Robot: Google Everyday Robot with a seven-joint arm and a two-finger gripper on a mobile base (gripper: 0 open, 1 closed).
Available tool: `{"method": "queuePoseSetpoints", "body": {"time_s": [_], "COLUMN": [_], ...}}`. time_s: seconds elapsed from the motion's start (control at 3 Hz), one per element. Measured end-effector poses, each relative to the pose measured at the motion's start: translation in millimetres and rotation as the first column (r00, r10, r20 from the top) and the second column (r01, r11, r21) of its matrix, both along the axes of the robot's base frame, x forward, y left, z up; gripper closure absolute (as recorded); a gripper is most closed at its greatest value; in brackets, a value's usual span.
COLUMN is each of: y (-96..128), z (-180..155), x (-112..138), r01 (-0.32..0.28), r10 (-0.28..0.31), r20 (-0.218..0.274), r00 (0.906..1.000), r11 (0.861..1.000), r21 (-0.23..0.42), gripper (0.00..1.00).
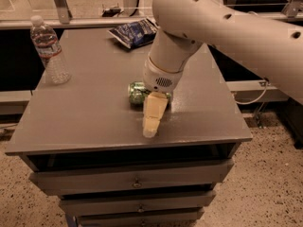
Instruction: Knock green can over
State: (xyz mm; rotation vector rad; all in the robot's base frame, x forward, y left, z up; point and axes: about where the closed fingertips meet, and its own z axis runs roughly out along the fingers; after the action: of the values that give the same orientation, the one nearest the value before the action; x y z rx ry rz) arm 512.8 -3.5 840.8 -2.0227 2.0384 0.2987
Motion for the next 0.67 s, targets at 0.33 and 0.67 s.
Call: {"method": "queuePoseSetpoints", "body": {"time_s": [0.33, 0.67], "y": [-3.3, -8.8], "z": [0.7, 3.3], "x": [-0.8, -0.1], "r01": [0.011, 0.033], "r10": [-0.011, -0.033], "r20": [-0.001, 0.003], "r00": [0.9999, 0.9994], "r11": [1.000, 0.999], "r21": [0.008, 0.026], "gripper": [0.00, 0.00]}}
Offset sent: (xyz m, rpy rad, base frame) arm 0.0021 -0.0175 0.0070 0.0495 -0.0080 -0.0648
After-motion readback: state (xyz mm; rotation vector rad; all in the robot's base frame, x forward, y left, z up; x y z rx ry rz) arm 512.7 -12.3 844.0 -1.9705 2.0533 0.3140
